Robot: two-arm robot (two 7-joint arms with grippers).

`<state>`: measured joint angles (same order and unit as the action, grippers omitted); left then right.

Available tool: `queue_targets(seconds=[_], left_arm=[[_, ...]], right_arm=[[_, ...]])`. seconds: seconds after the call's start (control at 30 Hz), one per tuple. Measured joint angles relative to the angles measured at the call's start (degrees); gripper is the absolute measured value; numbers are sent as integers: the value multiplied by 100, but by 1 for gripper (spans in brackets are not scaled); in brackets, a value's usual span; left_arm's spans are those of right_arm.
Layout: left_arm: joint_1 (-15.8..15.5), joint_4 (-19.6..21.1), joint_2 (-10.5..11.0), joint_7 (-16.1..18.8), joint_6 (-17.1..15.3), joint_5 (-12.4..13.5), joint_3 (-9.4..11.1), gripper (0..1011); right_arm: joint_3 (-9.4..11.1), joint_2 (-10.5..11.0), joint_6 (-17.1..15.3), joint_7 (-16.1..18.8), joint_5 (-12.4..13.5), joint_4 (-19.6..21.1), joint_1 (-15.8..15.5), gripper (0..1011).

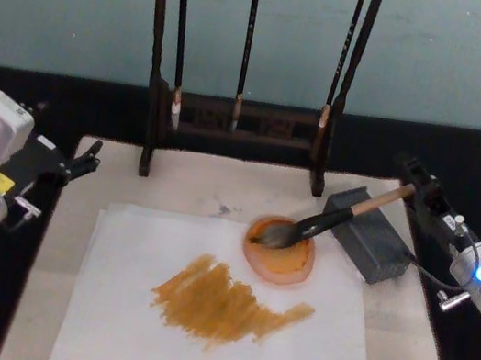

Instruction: Pick up the brush from the inkstone, write on the paper, then place the brush back to its original position.

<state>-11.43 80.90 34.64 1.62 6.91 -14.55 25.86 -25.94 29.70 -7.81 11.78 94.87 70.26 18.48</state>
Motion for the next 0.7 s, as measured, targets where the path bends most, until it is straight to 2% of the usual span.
queue_targets(seconds=[0.1,0.3,0.6,0.7], left_arm=[[0,0,0,0,0,0,0,1010],[0,0,0,0,0,0,0,1009],[0,0,0,0,0,0,0,1010],[0,0,0,0,0,0,0,1010]], right_arm=[[0,0,0,0,-1,0,0,994],[-17,19,11,-37,-16,43,-14,1000],[-61,190,219,-533,-134,534,-246,1000],[-64,328,335,-838,-242,879,-422,1000]])
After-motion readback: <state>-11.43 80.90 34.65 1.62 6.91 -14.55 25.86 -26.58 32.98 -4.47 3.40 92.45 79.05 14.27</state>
